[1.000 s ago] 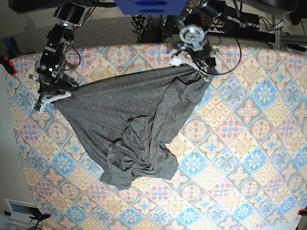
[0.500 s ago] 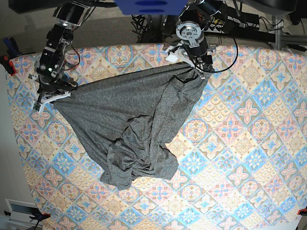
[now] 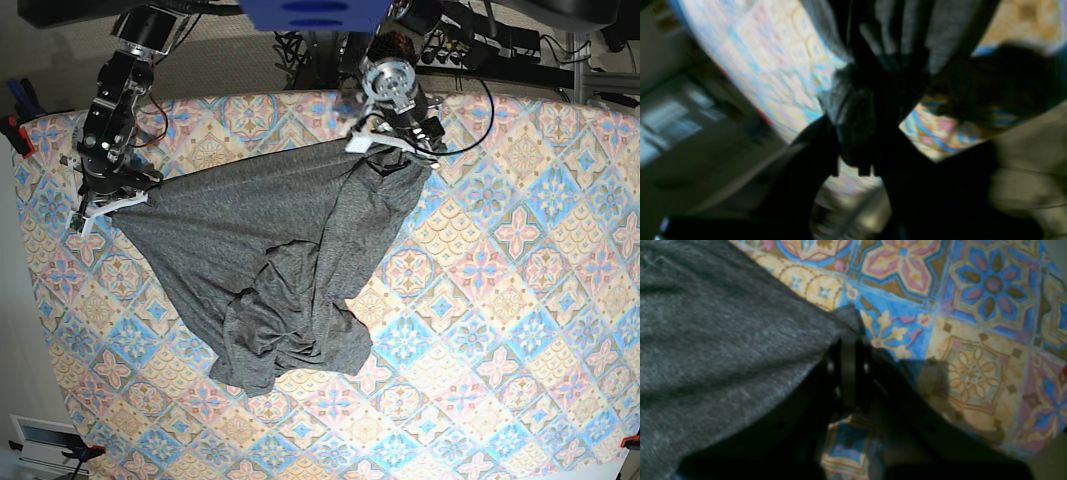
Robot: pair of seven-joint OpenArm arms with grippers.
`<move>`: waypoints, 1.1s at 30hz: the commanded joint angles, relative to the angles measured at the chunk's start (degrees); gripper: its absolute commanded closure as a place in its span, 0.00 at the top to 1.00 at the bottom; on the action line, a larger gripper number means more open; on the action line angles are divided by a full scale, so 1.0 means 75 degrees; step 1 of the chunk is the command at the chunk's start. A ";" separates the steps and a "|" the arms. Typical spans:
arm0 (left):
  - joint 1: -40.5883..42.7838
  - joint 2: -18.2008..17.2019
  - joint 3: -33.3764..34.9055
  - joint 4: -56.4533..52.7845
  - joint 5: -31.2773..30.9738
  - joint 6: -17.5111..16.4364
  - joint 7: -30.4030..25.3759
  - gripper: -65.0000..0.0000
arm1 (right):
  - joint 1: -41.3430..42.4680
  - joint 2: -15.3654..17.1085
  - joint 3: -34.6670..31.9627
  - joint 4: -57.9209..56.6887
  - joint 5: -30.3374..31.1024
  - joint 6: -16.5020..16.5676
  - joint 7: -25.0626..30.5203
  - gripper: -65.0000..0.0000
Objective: Layout the t-shirt on the table in an organized manner, then fold the t-shirt properly
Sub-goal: 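Hold the shirt spread between both grippers, adjusting the left gripper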
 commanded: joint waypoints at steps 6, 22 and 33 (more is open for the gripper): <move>0.0085 0.0147 -0.0338 0.0147 -0.0927 0.0037 0.0011 0.12 | 0.0081 0.0107 0.0035 0.0125 -0.0037 -0.0045 0.0177 0.00; 0.0062 0.0217 -0.1240 0.0311 -0.1783 0.0048 0.0140 0.22 | 0.0069 0.0107 0.0024 0.0125 -0.0037 -0.0045 0.0177 0.00; 0.0062 0.0253 -0.1252 0.0311 -0.1759 0.0084 0.0163 0.53 | 0.0069 0.0083 0.0024 0.0125 -0.0037 -0.0045 0.0177 0.00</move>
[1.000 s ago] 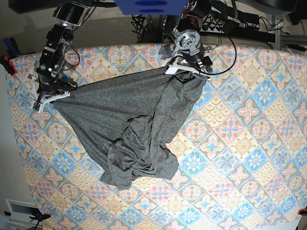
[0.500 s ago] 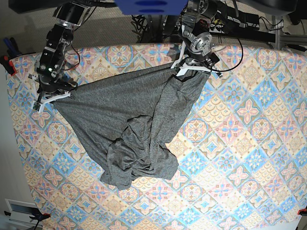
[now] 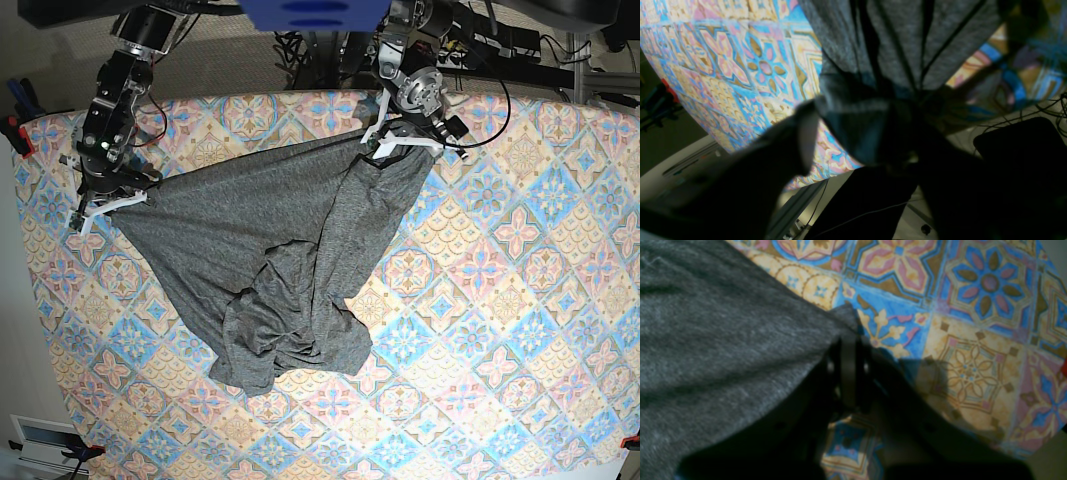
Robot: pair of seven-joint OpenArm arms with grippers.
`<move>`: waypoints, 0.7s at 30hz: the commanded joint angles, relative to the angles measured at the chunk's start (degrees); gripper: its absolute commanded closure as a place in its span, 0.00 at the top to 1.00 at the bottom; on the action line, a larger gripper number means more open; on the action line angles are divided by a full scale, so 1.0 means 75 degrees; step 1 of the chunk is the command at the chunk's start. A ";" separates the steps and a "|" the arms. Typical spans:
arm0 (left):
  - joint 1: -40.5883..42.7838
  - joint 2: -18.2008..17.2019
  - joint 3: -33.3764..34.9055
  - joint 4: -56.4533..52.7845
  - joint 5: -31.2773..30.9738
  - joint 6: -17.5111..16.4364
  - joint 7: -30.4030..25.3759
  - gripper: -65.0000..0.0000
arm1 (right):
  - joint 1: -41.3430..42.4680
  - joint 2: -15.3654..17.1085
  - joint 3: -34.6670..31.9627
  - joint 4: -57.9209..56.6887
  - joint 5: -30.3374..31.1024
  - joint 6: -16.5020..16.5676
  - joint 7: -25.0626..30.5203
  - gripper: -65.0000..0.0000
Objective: Layout the t-shirt on the table in an organized manner, then fold the t-shirt properly
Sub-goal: 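Hold the shirt spread between both grippers, adjusting the left gripper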
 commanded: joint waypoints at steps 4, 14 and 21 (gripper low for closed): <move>0.0009 0.0052 0.0036 0.0128 0.0068 0.0049 0.0012 0.65 | 0.0081 0.0083 0.0024 0.0125 -0.0035 -0.0025 0.0171 0.00; 0.0115 0.0097 0.0048 0.0339 0.0033 0.0025 -0.0012 0.67 | 0.0081 0.0083 0.0024 0.0125 -0.0035 -0.0025 0.0171 0.00; 0.0666 0.0097 -0.0128 0.0362 -0.0249 0.0013 -0.1336 0.67 | 0.0081 0.0083 0.0024 0.0125 -0.0035 -0.0025 0.0171 0.00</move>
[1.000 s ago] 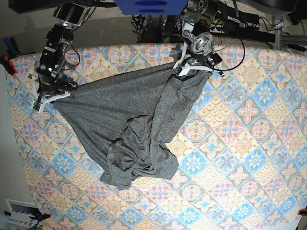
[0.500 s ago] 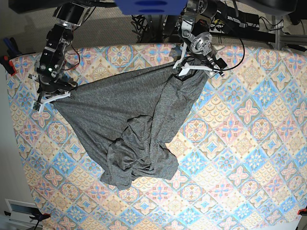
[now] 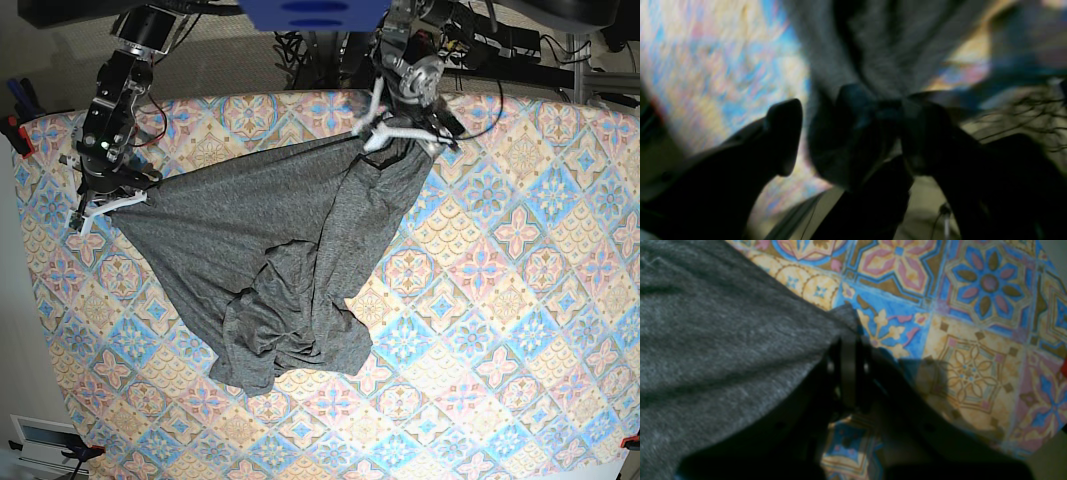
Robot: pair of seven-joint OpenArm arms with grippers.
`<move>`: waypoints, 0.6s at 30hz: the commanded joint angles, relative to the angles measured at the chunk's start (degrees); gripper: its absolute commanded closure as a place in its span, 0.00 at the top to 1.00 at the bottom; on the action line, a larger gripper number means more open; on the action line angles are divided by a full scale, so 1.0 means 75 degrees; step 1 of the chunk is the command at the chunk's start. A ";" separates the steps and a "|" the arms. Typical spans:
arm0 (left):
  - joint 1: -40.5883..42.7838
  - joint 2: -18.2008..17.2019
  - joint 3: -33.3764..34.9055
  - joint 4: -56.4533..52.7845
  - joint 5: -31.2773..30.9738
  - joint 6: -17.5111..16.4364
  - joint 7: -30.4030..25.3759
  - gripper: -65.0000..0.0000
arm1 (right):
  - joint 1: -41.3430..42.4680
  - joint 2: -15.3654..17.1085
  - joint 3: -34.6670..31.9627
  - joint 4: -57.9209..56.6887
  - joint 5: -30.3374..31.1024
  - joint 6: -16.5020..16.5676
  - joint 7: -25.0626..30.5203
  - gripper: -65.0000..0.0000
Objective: Layout the t-shirt on the table in an organized manner, then fold the t-shirt properly
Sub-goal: 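Hold the shirt spread between both grippers, adjusting the left gripper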
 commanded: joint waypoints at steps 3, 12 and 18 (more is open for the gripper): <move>0.0025 0.0050 -0.0026 0.0135 -0.0092 0.0060 -0.0655 0.67 | 0.0010 0.0092 0.0024 0.0125 -0.0037 -0.0025 0.0171 0.00; -0.0561 0.0050 0.0103 0.0100 -0.0760 0.0060 -0.1206 0.67 | -0.0025 0.0092 0.0024 0.0125 -0.0037 -0.0025 0.0171 0.00; -0.1089 0.0050 0.0724 0.0088 -0.0620 0.0060 -0.1183 0.67 | -0.0084 0.0092 0.0024 0.0125 -0.0037 -0.0025 0.0171 0.00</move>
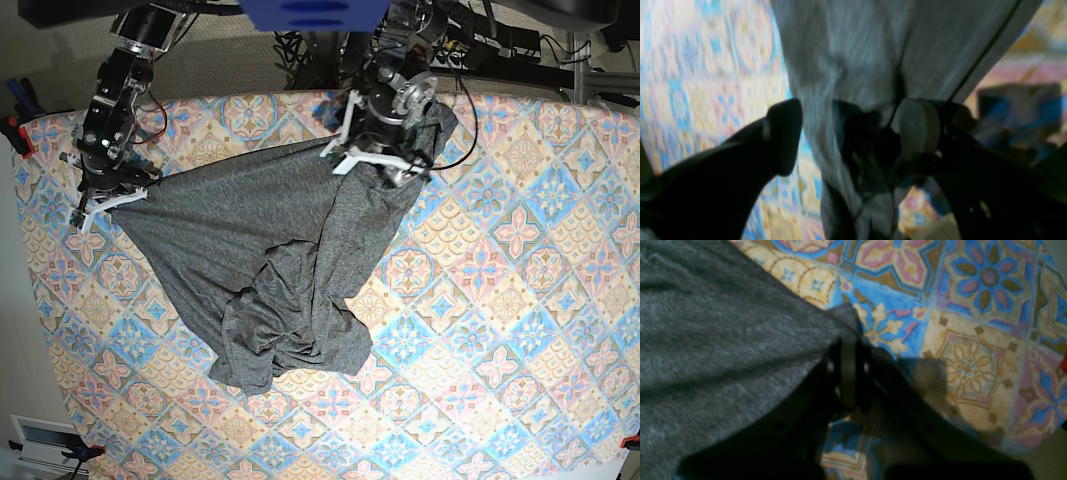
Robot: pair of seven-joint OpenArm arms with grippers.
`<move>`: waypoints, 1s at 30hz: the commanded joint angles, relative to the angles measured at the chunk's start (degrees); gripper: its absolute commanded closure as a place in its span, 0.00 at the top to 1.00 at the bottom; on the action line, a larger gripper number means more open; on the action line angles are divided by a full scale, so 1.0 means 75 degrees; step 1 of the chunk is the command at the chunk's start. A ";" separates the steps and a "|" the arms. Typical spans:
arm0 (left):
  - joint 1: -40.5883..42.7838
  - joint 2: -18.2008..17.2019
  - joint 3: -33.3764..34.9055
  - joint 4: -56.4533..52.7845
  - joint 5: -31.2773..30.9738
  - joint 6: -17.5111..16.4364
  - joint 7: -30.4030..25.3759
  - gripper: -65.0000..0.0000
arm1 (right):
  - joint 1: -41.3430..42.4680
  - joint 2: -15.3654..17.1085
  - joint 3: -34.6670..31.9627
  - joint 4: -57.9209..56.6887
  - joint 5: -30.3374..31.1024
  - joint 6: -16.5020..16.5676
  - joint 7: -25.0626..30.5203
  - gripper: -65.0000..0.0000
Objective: Layout the t-shirt on the table in an organized manner, then fold the t-shirt properly
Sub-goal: 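Hold the shirt spread between both grippers, adjusting the left gripper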
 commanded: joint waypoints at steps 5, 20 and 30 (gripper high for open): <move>-0.0312 0.0053 0.0546 -0.0059 0.0191 0.0060 -0.0043 0.67 | -0.0005 0.0089 0.0035 0.0128 -0.0035 -0.0025 0.0163 0.00; -0.0535 -0.0320 0.0007 -0.0234 0.0191 0.0048 0.0848 0.67 | -0.0005 0.0089 0.0035 0.0128 -0.0035 -0.0025 0.0163 0.00; -0.0593 -0.0320 0.0453 -0.0973 0.0179 0.0037 0.0813 0.67 | -0.0005 0.0089 0.0024 0.0128 -0.0035 -0.0025 0.0163 0.00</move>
